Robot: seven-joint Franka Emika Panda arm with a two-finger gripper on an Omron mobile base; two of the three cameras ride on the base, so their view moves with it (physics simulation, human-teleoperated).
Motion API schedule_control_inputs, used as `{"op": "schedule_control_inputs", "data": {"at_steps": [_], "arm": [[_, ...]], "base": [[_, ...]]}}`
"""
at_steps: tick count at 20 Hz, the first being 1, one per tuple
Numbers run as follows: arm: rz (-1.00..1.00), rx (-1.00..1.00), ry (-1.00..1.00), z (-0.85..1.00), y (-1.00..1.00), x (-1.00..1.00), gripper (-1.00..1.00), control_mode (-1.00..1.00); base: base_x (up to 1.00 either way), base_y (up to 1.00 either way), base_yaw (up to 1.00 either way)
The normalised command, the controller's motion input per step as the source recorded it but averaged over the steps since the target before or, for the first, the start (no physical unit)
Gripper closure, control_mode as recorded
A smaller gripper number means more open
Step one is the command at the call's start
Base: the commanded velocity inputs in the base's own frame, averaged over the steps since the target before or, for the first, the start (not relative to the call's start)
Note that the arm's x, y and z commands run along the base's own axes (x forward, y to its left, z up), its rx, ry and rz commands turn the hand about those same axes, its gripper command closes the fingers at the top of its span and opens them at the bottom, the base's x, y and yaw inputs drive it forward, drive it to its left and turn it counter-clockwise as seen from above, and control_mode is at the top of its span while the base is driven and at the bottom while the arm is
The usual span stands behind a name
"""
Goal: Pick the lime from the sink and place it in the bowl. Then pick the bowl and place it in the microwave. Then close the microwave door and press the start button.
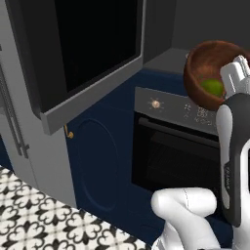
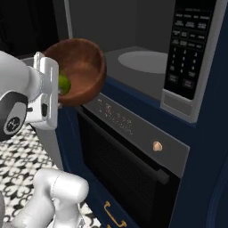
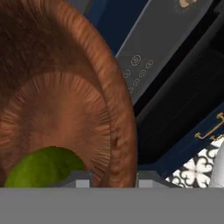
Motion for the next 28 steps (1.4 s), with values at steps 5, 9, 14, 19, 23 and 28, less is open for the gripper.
{"op": "schedule_control_inputs", "data": {"at_steps": [5, 9, 14, 19, 23, 28], "arm": [[-0.21, 0.00, -0.27, 0.44, -0.17, 0.66, 1.00, -1.00], [-0.21, 0.00, -0.11, 0.29, -0.07, 0.90, 1.00, -1.00], [-0.05, 0.00, 0.01, 0.15, -0.38, 1.00, 1.00, -1.00], [0.00, 0.02, 0.02, 0.01, -0.55, 1.00, 1.00, -1.00], [0.00, 0.03, 0.04, 0.02, -0.48, 1.00, 1.00, -1.00], [0.00, 0.07, -0.01, 0.04, -0.59, 0.81, 1.00, -1.00]], "base": [[0.00, 0.00, 0.00], [0.00, 0.00, 0.00], [0.00, 0.00, 0.00], [0.00, 0.00, 0.00], [0.00, 0.00, 0.00], [0.00, 0.00, 0.00]]}}
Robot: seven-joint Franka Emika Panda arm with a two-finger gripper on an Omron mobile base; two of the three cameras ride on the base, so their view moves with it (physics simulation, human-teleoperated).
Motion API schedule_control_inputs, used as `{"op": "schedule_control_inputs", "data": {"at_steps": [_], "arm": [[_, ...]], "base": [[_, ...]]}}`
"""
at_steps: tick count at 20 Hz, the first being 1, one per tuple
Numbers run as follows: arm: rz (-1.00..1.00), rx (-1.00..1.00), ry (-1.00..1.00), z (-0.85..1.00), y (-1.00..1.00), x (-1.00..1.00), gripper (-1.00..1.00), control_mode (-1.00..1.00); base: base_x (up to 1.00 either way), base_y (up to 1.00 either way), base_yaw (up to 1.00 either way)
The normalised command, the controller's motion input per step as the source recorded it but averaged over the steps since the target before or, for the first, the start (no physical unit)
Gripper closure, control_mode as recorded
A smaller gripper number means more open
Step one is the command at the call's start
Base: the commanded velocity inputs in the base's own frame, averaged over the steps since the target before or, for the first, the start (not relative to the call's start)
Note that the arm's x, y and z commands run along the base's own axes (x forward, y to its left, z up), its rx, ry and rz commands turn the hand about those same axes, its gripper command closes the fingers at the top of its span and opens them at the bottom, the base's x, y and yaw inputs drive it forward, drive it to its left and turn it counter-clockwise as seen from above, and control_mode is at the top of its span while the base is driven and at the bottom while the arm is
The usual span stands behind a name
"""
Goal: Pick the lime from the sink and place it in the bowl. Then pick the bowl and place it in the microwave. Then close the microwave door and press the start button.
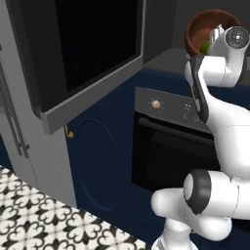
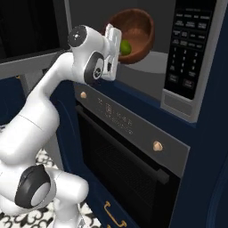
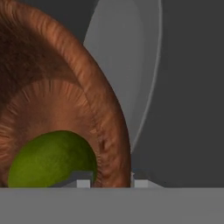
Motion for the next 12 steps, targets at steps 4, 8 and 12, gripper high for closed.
{"op": "schedule_control_inputs", "data": {"at_steps": [4, 8, 12], "arm": [[0.00, 0.05, 0.00, -0.02, -0.58, 0.68, 1.00, -1.00], [0.00, 0.00, -0.02, -0.32, -0.25, 0.24, 1.00, -1.00], [0.00, 0.00, -0.16, -0.55, -0.05, 0.00, -1.00, -1.00]], "base": [[0.00, 0.00, 0.00], [0.00, 0.00, 0.00], [0.00, 0.00, 0.00]]}}
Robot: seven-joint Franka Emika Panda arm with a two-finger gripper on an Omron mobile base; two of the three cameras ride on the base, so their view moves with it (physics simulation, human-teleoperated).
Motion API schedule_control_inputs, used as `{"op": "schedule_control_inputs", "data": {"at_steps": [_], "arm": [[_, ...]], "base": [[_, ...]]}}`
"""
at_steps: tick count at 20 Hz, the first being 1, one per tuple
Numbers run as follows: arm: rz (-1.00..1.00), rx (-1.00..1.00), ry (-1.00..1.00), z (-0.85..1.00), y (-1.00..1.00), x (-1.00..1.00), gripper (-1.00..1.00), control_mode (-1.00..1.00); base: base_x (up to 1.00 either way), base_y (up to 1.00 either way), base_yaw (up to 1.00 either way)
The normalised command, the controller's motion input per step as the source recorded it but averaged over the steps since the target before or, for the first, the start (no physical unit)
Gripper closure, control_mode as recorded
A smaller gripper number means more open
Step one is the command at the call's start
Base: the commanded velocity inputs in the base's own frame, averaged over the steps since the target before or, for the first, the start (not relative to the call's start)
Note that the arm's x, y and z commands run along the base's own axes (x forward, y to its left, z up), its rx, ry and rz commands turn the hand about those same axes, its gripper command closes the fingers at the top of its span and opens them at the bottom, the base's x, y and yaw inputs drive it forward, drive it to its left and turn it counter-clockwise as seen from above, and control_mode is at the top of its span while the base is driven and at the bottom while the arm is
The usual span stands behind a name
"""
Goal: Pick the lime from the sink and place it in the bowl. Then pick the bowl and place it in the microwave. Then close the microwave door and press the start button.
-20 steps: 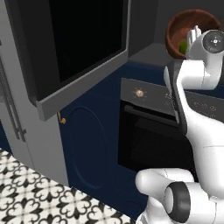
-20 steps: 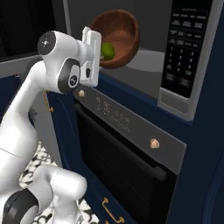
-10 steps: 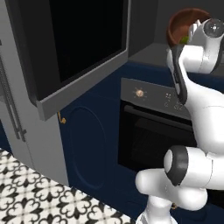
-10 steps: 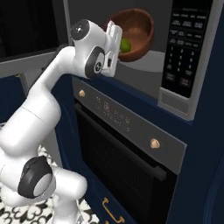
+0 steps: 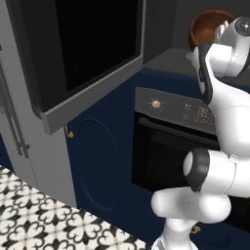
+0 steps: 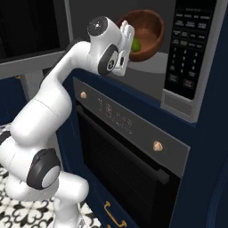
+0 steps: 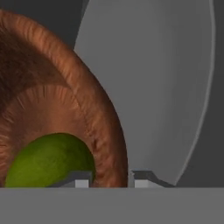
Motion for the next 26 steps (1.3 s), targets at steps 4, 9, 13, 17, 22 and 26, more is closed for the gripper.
{"op": "schedule_control_inputs", "data": {"at_steps": [4, 9, 13, 17, 22, 26], "arm": [[0.00, 0.00, -0.25, -0.21, 0.00, 0.00, -1.00, -1.00], [0.00, -0.02, -0.26, 0.13, 0.16, -0.04, -1.00, -1.00], [-0.01, -0.10, -0.45, 0.36, 0.38, -0.18, -1.00, -1.00], [-0.01, -0.11, -0.45, 0.36, 0.47, -0.49, -1.00, -1.00], [0.01, -0.01, -0.39, 0.33, 0.51, -0.99, -1.00, -1.00], [0.13, 0.00, -0.03, 0.65, 0.32, -1.00, -1.00, -1.00]], "base": [[0.00, 0.00, 0.00], [0.00, 0.00, 0.00], [0.00, 0.00, 0.00], [0.00, 0.00, 0.00], [0.00, 0.00, 0.00], [0.00, 0.00, 0.00]]}}
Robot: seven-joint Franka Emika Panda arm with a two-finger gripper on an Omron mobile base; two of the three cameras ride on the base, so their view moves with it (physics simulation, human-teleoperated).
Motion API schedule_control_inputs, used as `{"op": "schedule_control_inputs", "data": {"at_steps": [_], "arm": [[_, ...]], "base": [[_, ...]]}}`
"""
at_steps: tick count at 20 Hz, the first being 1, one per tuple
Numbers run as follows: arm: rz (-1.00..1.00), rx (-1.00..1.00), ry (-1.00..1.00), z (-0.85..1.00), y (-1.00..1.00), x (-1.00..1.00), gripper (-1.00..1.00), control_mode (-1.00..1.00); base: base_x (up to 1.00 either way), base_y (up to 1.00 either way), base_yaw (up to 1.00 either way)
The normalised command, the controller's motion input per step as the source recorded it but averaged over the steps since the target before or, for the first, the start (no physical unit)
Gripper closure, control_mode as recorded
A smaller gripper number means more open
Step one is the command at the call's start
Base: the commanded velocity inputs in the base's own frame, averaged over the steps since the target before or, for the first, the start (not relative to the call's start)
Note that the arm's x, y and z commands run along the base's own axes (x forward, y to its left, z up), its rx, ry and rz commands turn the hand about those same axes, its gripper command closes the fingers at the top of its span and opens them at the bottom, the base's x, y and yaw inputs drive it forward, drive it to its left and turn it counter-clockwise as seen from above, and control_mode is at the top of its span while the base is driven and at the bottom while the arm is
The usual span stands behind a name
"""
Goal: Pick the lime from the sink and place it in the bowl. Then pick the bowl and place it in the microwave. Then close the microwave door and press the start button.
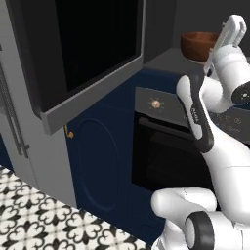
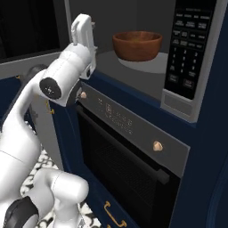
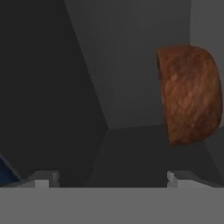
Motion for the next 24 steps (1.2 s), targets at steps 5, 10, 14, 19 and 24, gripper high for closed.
{"op": "schedule_control_inputs", "data": {"at_steps": [5, 10, 14, 19, 24], "arm": [[0.16, -0.04, 0.31, 0.19, 0.15, -1.00, -1.00, -1.00], [0.14, -0.01, 0.24, -0.06, 0.34, -1.00, -1.00, -1.00], [0.09, 0.00, 0.10, -0.32, 0.49, -1.00, -1.00, -1.00], [0.07, 0.02, -0.02, -0.50, 0.76, -1.00, -1.00, -1.00], [-0.14, 0.05, -0.06, -0.63, 1.00, -0.90, -1.00, -1.00]], "base": [[0.00, 0.00, 0.00], [0.00, 0.00, 0.00], [0.00, 0.00, 0.00], [0.00, 0.00, 0.00], [0.00, 0.00, 0.00]]}}
